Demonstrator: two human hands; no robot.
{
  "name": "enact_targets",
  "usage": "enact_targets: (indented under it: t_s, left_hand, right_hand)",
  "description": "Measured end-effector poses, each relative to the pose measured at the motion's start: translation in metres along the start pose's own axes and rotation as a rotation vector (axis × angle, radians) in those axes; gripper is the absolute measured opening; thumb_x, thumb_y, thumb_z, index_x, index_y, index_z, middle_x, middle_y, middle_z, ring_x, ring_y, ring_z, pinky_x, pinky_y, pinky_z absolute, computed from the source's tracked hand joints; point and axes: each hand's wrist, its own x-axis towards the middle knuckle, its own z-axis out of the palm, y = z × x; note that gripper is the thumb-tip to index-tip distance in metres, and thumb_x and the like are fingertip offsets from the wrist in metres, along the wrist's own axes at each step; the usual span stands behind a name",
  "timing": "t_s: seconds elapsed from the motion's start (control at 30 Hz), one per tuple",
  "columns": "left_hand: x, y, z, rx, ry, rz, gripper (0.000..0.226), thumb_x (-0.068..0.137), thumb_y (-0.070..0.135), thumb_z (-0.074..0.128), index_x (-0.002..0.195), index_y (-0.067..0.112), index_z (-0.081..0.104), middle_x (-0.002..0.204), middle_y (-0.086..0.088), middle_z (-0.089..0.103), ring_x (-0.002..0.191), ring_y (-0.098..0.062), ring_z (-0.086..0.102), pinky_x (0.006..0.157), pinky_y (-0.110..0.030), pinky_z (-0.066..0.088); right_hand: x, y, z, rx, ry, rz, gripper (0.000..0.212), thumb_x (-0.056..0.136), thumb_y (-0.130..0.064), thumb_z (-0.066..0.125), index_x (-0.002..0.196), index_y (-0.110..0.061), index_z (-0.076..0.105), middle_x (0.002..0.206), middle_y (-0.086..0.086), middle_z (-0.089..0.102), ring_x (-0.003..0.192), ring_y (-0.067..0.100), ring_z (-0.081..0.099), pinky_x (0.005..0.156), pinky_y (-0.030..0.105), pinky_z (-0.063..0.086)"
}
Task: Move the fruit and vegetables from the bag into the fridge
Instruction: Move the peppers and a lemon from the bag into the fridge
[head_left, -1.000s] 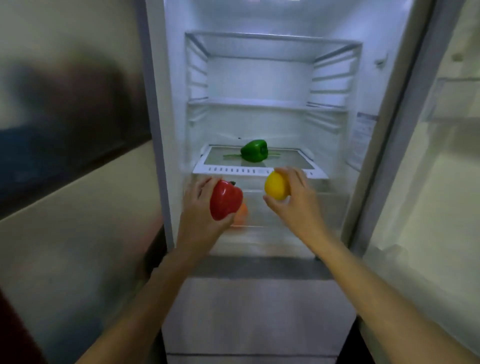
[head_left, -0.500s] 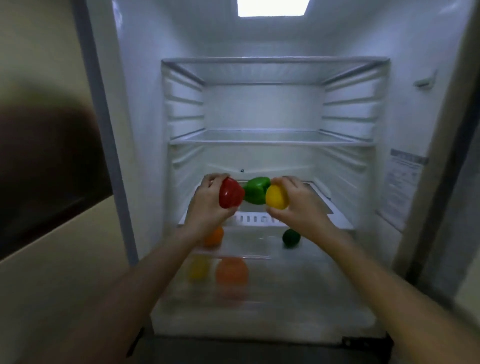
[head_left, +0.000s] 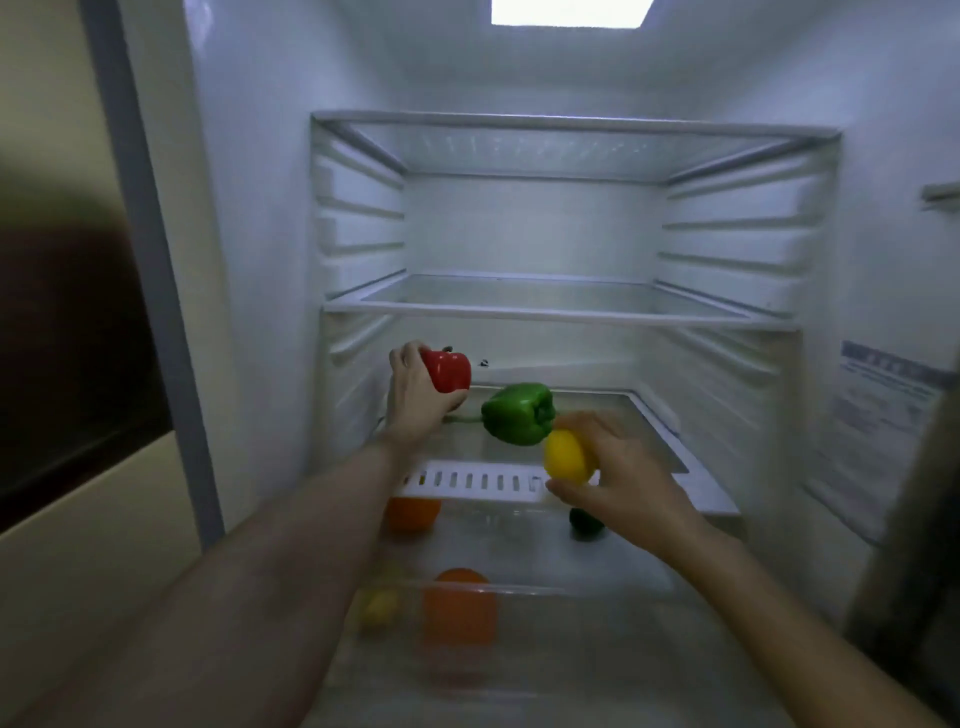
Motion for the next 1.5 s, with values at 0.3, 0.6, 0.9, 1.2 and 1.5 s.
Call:
enact_targets:
  t_s: [0.3,0.6,0.9,1.2,1.5]
  left_hand:
    - [0.033,-0.020,0.028,0.073,-0.068,0.013,0.070,0.061,0.028,0.085,0.104,0.022,0.030,0.118,-0.007,0.034,0.093,-0.019,0.044,0.077,-0.032,0.039]
    - [0.031,-0.021,0.028,0.134,-0.191,0.008,0.076,0.069,0.028,0.080,0.128,0.009,0.036,0.129,-0.013,0.037,0.120,-0.029,0.041,0.102,-0.039,0.037]
    - [-0.022,0.004,-0.007,0.290,-0.218,-0.018,0.067,0.091,0.033,0.056,0.144,0.007,0.024,0.154,-0.014,0.016,0.140,-0.032,0.019,0.111,-0.046,0.026]
    - [-0.109,0.025,-0.071,0.517,-0.131,0.276,0.054,0.096,0.035,0.044,0.143,0.011,0.031,0.153,-0.012,0.026,0.142,-0.031,0.019,0.115,-0.046,0.021]
    - [-0.190,0.017,-0.096,0.612,-0.068,0.391,0.048,0.096,0.035,0.037,0.136,0.010,0.044,0.147,-0.015,0.039,0.138,-0.033,0.030,0.110,-0.051,0.027]
  right_hand:
    - [-0.004,0.006,0.009,-0.005,0.060,-0.020,0.057,0.077,-0.036,0.072,0.126,-0.031,0.043,0.130,-0.011,0.041,0.104,0.008,0.046,0.078,0.027,0.043]
    - [-0.016,0.007,0.009,0.047,0.051,0.034,0.056,0.076,-0.030,0.074,0.124,-0.029,0.045,0.125,-0.012,0.042,0.105,0.013,0.050,0.076,0.040,0.054]
    - [-0.018,-0.012,-0.004,-0.031,0.012,-0.079,0.060,0.075,-0.033,0.075,0.127,-0.024,0.047,0.128,-0.003,0.048,0.107,0.016,0.051,0.083,0.035,0.049]
    - [-0.021,-0.022,0.004,0.059,-0.332,-0.026,0.059,0.073,-0.041,0.076,0.125,-0.036,0.048,0.126,-0.008,0.051,0.106,0.012,0.051,0.087,0.037,0.051]
    - [-0.013,-0.024,0.003,0.286,-0.554,0.133,0.052,0.075,-0.036,0.075,0.123,-0.037,0.053,0.123,-0.009,0.053,0.107,0.012,0.057,0.091,0.032,0.050]
